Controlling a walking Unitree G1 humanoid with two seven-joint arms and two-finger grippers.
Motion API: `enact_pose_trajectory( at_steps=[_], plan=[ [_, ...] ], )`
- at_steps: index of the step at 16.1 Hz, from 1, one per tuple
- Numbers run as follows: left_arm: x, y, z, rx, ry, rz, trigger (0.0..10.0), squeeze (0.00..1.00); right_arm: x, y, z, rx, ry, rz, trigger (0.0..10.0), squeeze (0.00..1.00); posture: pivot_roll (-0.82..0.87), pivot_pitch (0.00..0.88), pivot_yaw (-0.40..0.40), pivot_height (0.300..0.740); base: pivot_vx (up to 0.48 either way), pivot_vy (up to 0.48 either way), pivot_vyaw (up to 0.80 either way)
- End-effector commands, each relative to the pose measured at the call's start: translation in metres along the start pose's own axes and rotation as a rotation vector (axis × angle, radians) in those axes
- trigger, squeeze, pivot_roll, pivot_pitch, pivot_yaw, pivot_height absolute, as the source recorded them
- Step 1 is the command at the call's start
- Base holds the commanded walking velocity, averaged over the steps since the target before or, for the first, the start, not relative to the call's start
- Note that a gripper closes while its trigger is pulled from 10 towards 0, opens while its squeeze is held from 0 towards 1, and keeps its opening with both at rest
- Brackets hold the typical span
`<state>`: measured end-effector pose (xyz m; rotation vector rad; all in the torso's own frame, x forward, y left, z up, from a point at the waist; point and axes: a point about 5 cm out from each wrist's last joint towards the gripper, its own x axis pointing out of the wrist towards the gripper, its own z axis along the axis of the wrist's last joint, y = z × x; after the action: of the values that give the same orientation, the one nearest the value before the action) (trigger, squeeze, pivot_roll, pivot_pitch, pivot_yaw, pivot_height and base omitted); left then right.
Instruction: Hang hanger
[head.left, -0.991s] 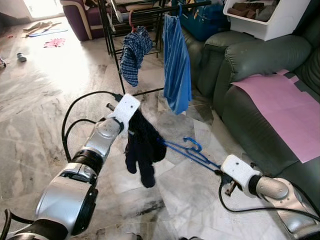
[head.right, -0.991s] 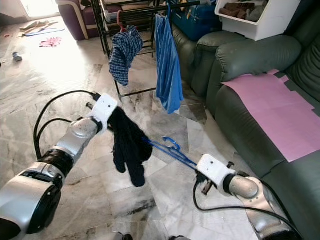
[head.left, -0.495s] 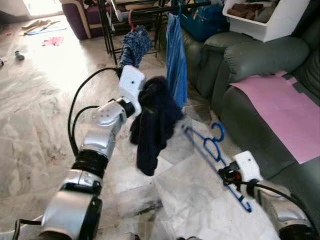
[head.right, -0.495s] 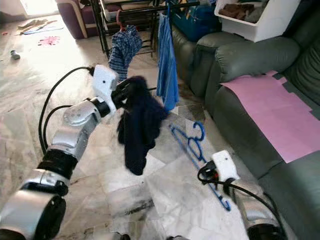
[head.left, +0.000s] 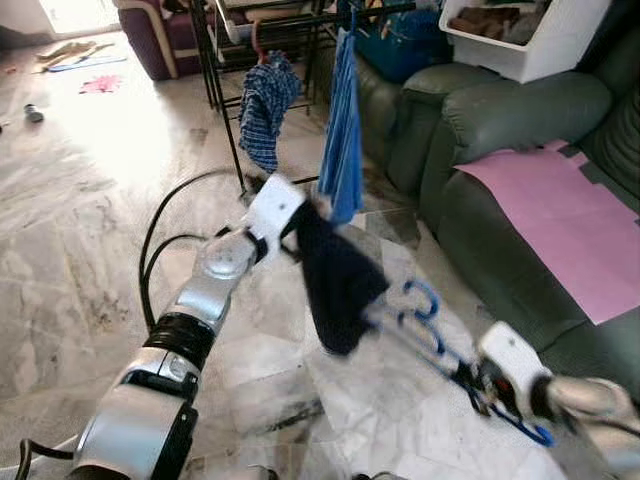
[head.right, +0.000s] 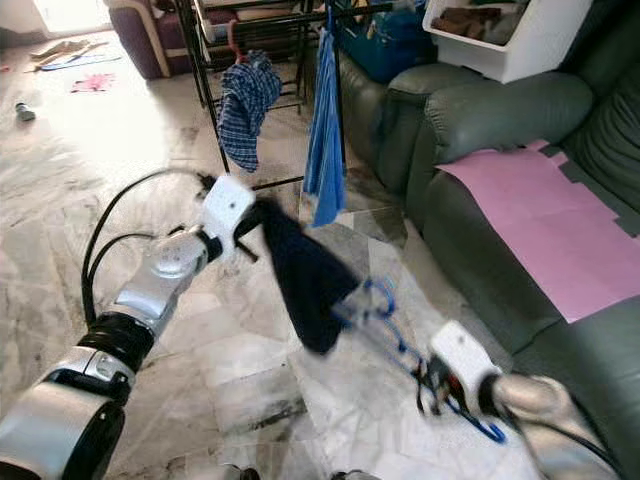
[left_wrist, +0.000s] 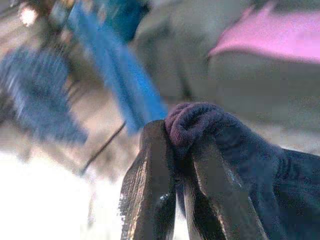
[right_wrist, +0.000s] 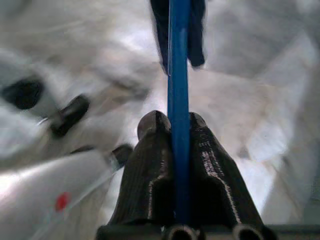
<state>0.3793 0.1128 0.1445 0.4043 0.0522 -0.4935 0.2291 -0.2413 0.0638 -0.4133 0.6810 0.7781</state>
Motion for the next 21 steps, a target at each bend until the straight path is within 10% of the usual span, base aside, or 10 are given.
enact_pose_trajectory(
  at_steps=[1,5,9,15,18,21],
  plan=[
    [0.000,0.014,-0.002,-0.014,0.043,0.093,10.0,0.00,-0.007,0.011,0.018,-0.072,-0.047,0.119,10.0,0.00,-0.09,0.086,-0.018,0.740,0.000,0.000,0.00],
    [-0.002,0.020,-0.014,0.011,0.114,0.150,10.0,0.00,-0.022,0.019,0.036,-0.135,-0.094,0.215,10.0,0.00,-0.09,0.084,-0.011,0.740,0.000,0.000,0.00],
    [-0.003,0.014,-0.019,0.143,0.121,0.078,10.0,0.00,-0.016,-0.019,0.063,-0.210,-0.231,-0.124,10.0,0.00,-0.08,0.080,-0.006,0.740,0.000,0.000,0.00],
    [-0.005,0.017,-0.022,0.172,0.116,0.075,10.0,0.00,-0.012,-0.018,0.065,-0.219,-0.261,-0.122,10.0,0.00,-0.07,0.077,-0.005,0.740,0.000,0.000,0.00],
    [-0.008,0.046,-0.011,0.082,0.071,0.357,10.0,0.00,-0.013,0.017,0.021,-0.142,-0.029,0.179,10.0,0.00,-0.08,0.073,-0.007,0.740,0.000,0.000,0.00],
    [-0.012,0.067,0.009,0.009,-0.046,0.514,10.0,0.00,-0.014,0.014,-0.025,-0.174,0.180,0.127,10.0,0.00,-0.08,0.073,-0.008,0.740,0.000,0.000,0.00]
  ],
)
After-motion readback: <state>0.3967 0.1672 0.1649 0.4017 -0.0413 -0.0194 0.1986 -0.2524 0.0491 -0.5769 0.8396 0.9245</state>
